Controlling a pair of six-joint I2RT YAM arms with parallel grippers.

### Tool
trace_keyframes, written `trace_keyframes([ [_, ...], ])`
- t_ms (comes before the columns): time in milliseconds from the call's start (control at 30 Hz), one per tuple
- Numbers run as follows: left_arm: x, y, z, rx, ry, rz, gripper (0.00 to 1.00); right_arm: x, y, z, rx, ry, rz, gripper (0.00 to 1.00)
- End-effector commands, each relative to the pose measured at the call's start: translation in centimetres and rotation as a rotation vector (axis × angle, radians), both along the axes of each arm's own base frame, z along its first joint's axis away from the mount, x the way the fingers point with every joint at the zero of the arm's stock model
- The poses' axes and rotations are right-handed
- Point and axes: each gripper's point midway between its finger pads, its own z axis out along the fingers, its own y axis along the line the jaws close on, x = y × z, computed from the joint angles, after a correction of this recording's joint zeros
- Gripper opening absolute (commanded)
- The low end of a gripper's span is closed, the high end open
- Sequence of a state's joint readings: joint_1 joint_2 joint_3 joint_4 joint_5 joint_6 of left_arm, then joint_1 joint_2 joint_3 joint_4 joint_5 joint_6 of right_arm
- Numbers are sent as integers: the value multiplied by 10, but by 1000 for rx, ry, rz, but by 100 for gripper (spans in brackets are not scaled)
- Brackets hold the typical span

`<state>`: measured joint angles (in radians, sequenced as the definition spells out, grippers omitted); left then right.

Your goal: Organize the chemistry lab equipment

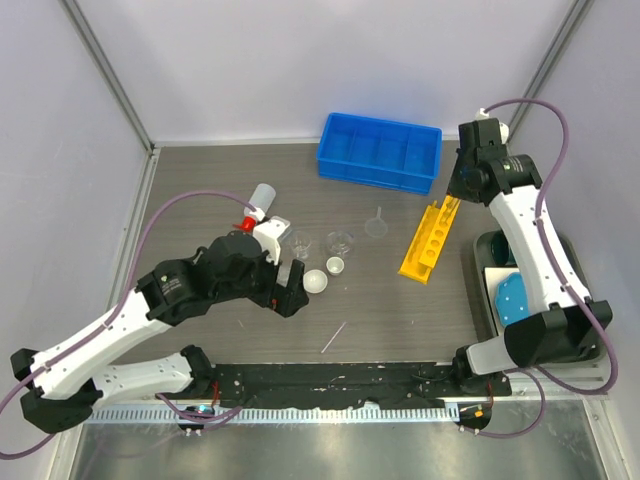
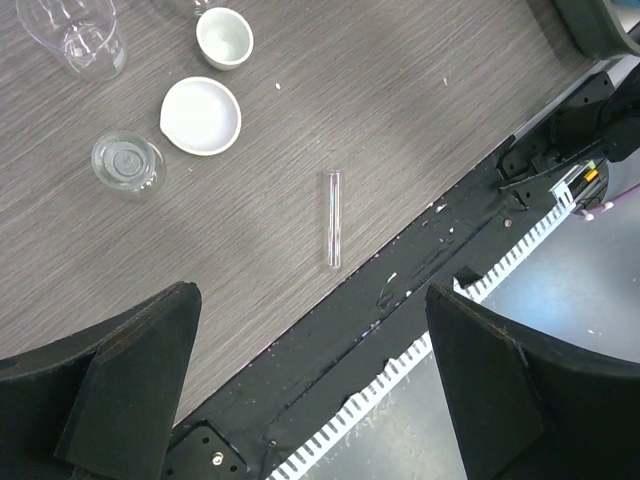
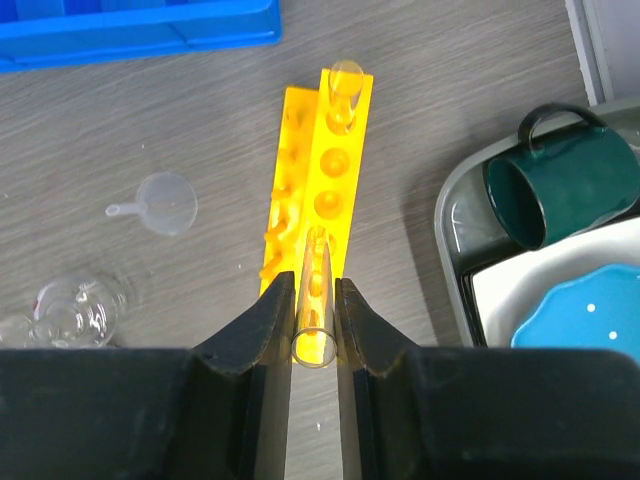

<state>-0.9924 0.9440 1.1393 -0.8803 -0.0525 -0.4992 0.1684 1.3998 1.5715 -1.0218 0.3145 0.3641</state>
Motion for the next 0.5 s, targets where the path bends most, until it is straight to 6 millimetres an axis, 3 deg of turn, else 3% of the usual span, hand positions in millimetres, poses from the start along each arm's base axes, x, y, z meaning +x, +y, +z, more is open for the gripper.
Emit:
trace_keyframes([
  [0,-2,5,4,5,-1,2,100,26,-11,33,-22,-109,-50,2],
  [233,-2,6,-3,35,5,-6,100,46,-30,19,-48,-77,-99,2],
  [467,1,3,-7,51,5,-10,100,55,-32,4,-37,-57,-100,1],
])
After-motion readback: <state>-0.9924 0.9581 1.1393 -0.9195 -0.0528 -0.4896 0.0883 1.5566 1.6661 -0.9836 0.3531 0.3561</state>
